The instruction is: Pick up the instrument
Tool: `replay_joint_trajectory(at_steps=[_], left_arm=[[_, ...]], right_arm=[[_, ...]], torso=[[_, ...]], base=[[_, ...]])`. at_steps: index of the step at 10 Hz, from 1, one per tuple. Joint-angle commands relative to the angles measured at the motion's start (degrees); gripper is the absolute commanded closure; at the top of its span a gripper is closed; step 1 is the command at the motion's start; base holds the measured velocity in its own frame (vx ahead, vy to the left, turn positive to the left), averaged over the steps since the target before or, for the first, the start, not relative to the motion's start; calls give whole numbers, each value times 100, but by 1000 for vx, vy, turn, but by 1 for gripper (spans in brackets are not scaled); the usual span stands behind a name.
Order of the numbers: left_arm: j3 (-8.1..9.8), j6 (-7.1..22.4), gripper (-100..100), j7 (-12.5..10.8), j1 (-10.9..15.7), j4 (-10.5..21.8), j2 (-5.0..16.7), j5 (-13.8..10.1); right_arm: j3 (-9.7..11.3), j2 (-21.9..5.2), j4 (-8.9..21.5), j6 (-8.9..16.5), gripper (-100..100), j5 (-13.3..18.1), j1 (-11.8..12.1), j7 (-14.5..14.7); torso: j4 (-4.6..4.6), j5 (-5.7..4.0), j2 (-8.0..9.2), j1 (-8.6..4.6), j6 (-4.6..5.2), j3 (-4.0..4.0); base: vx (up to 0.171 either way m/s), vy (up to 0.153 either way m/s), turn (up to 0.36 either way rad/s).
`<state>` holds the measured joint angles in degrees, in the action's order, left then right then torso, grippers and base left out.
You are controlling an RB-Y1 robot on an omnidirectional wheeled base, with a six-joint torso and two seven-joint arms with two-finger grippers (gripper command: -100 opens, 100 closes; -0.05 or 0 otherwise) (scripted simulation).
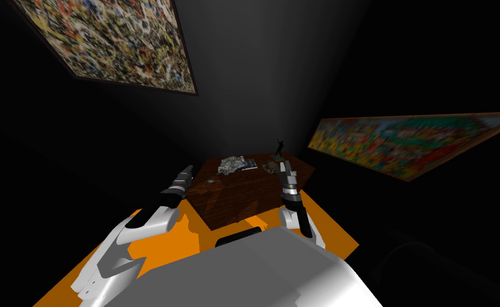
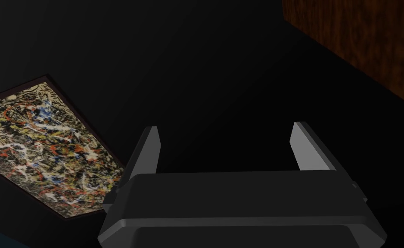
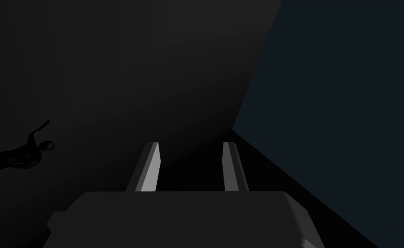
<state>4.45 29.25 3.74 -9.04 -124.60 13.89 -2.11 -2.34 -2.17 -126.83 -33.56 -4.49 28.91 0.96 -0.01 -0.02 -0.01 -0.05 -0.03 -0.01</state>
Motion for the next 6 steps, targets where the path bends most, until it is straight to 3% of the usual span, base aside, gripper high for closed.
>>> replay_joint_trajectory(at_steps=[1,6], left_arm=[[52,286,-100,83,151,130,56,-22],[145,1118,-100,251,414,334,159,-53]], right_arm=[[0,0,0,0,0,0,0,0],[0,0,0,0,0,0,0,0]], torso=[[0,0,0,0,0,0],[-1,0,-2,-1,0,-1]], base=[[3,-31,-71],[15,-28,-42]])
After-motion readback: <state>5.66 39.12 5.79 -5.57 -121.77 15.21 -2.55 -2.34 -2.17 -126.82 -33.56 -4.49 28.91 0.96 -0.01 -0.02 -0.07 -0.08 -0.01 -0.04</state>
